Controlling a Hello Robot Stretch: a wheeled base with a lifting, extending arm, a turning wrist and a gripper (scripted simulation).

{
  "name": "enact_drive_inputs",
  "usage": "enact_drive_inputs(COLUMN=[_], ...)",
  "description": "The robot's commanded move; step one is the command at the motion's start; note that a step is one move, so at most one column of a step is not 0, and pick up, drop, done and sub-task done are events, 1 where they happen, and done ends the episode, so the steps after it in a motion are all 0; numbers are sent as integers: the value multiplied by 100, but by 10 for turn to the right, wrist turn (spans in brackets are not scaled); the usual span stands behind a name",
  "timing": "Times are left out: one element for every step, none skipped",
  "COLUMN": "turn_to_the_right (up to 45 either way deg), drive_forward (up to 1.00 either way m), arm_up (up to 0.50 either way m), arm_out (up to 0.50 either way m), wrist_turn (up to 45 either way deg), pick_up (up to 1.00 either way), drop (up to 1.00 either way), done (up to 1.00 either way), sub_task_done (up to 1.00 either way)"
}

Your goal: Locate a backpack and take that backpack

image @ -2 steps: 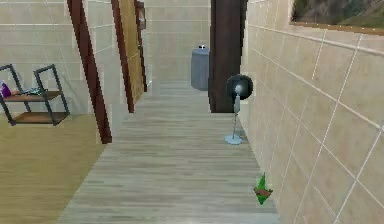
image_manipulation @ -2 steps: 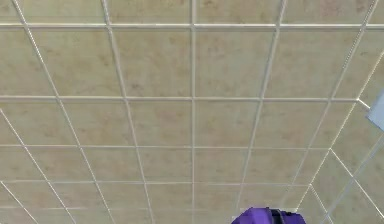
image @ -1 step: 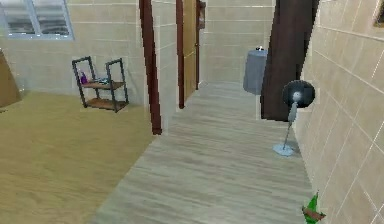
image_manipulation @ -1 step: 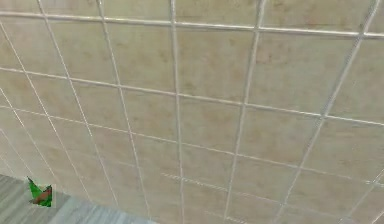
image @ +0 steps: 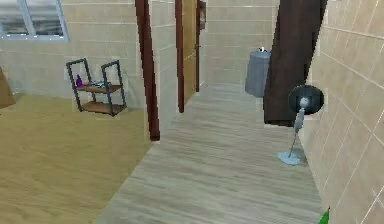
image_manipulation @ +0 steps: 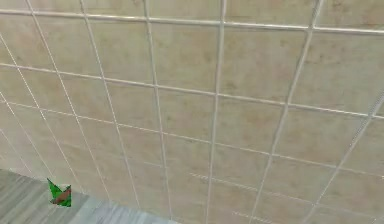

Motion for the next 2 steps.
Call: enact_drive_inputs(turn_to_the_right=[450,120], drive_forward=[0,0], arm_up=[0,0], arm_out=[0,0], wrist_turn=[0,0], pick_up=[0,0], drop=[0,0], done=[0,0], sub_task_done=[0,0])
